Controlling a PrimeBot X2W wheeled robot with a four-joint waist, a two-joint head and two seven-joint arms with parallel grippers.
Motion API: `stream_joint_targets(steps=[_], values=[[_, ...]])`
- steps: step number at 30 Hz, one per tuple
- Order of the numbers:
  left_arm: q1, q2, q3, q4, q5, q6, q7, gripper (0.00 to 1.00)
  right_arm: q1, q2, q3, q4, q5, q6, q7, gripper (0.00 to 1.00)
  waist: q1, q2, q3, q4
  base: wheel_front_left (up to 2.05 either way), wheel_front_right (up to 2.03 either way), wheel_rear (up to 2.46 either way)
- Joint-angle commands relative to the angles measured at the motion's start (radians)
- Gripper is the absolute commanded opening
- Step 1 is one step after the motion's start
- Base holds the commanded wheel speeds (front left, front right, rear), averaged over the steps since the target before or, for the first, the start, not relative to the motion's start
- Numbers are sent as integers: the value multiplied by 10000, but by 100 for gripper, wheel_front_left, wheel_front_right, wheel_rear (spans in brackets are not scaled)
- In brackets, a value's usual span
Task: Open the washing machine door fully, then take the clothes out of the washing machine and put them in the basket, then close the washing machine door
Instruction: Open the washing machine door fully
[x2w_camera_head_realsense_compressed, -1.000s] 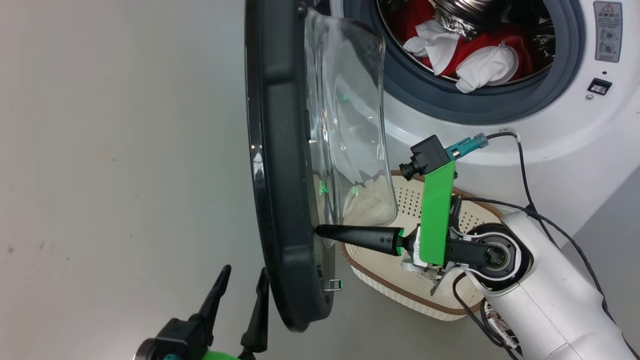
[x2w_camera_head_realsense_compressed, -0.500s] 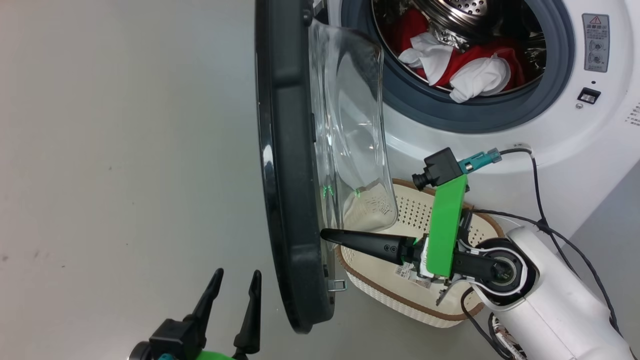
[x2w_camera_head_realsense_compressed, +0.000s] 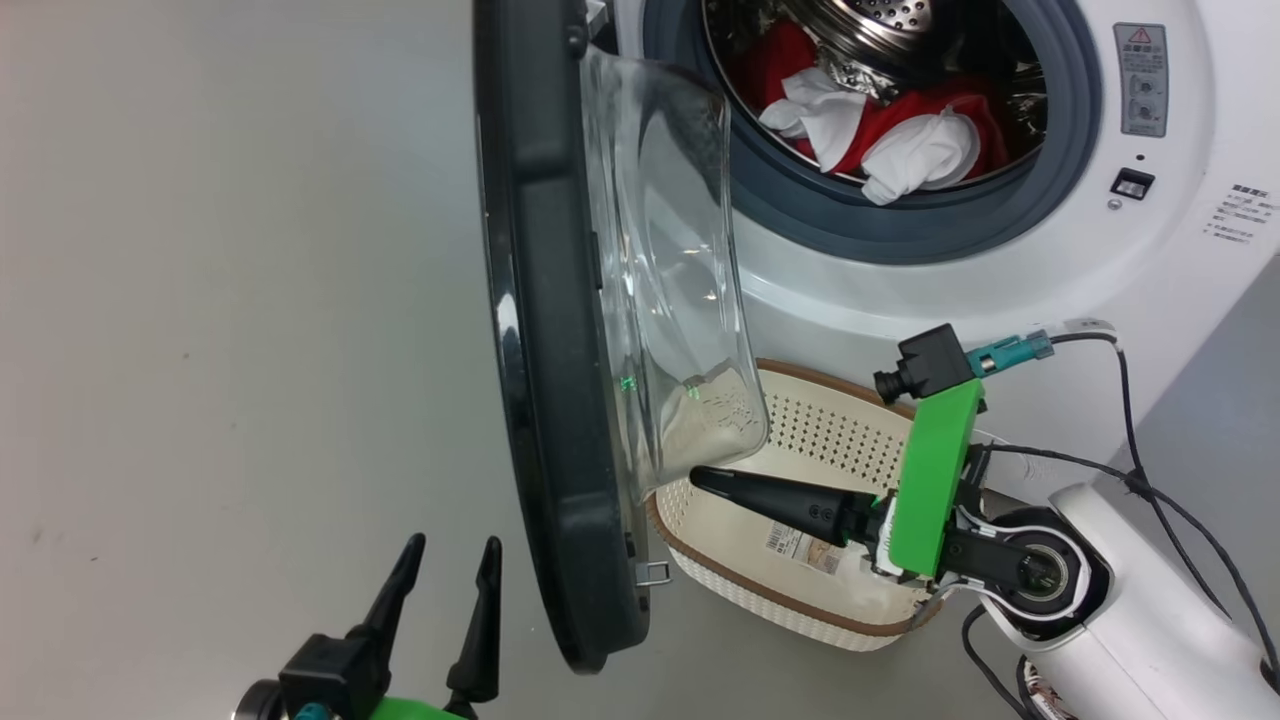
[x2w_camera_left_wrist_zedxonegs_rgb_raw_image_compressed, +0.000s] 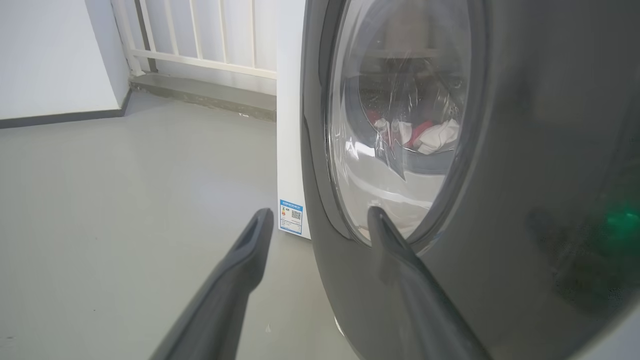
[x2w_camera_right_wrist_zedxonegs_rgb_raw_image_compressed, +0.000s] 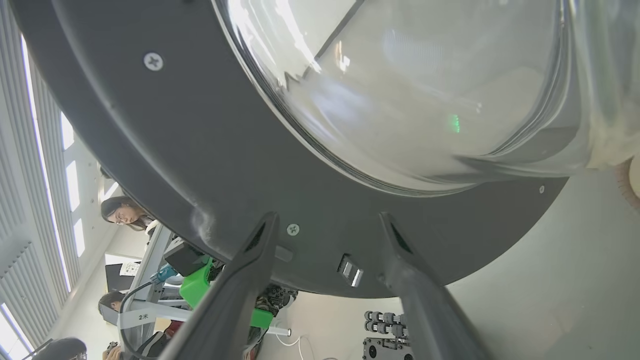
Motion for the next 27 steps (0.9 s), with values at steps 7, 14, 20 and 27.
stream_joint_targets(steps=[7,14,20,27], values=[[-293,108,735,-191,232,-156,-122,100,526,-576,101,-322,-411,65,-791,100,0,-1,-74,-318,0,0,0],[-216,108,1031,-193,327,-201,-122,100,1065,-1271,300,-220,-862,65,-1943,100,0,-1,-152,-582,0,0,0],[-140,108,1237,-200,385,-241,-122,100,1432,-1869,689,93,-1391,65,-3520,100,0,-1,-219,-815,0,0,0],[-89,108,1337,-208,386,-238,-122,100,1568,-2287,1354,663,-1891,65,-4933,100,0,-1,-261,-964,0,0,0]])
